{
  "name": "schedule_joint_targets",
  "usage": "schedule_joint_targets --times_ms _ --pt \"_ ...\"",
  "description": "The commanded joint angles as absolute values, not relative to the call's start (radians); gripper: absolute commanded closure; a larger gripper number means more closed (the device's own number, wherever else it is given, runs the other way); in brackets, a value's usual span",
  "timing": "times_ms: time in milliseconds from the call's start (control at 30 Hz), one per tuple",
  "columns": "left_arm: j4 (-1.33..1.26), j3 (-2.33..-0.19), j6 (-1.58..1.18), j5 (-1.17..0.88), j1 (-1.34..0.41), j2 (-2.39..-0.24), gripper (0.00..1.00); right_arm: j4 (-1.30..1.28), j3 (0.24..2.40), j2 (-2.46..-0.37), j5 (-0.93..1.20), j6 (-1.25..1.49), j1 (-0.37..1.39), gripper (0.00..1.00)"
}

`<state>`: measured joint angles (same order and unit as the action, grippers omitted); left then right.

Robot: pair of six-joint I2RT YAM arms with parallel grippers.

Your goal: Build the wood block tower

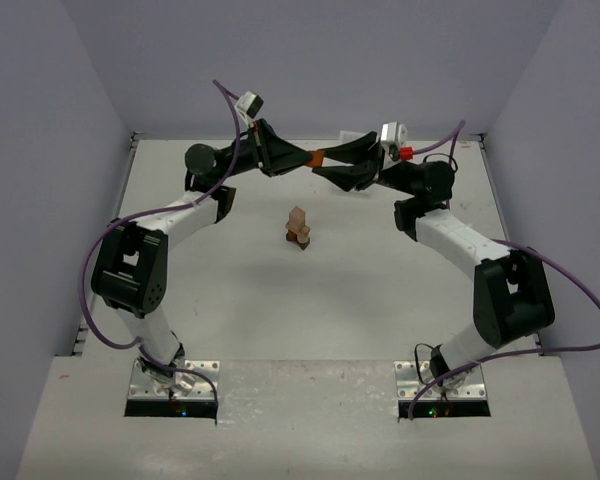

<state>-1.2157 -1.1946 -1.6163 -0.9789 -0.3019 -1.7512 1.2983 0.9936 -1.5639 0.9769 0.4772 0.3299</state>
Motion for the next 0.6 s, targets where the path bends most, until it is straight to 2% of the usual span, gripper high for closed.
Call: schedule_joint_targets --times_ms 0,67,100,133,200,267,367,467,567 --pt "-1.142 -1.222 -1.531 -0.998 -0.296 -1.729 0.96 1.557 1.020 -1.515 0.995 0.467 0.339 0.87" --pt "-1.104 -1.226 -1.503 -0.998 -0.295 -1.725 0.80 1.503 1.022 -1.498 1.001 0.453 0.339 0.89" --pt "-1.068 -1.227 -1.471 -0.996 -0.291 -1.715 0.68 1.456 1.022 -1.483 1.004 0.437 0.338 0.89" --pt "-1.045 -1.225 -1.451 -0.992 -0.288 -1.709 0.66 1.407 1.019 -1.470 1.005 0.424 0.336 0.89" --pt "-0.998 -1.223 -1.409 -0.977 -0.276 -1.689 0.54 1.183 1.012 -1.425 1.006 0.364 0.332 0.90" --pt "-0.975 -1.230 -1.389 -0.967 -0.264 -1.677 0.46 0.987 1.011 -1.379 0.988 0.278 0.330 0.91" --pt "-0.929 -1.232 -1.348 -0.960 -0.232 -1.650 0.36 0.469 1.101 -1.315 0.868 0.117 0.330 0.93" --pt "-0.788 -1.232 -1.239 -0.926 -0.195 -1.609 0.30 -0.087 1.327 -1.347 0.752 0.023 0.328 0.91" --pt "-0.590 -1.245 -1.088 -0.859 -0.164 -1.556 0.26 -0.412 1.562 -1.423 0.644 -0.087 0.327 0.89"
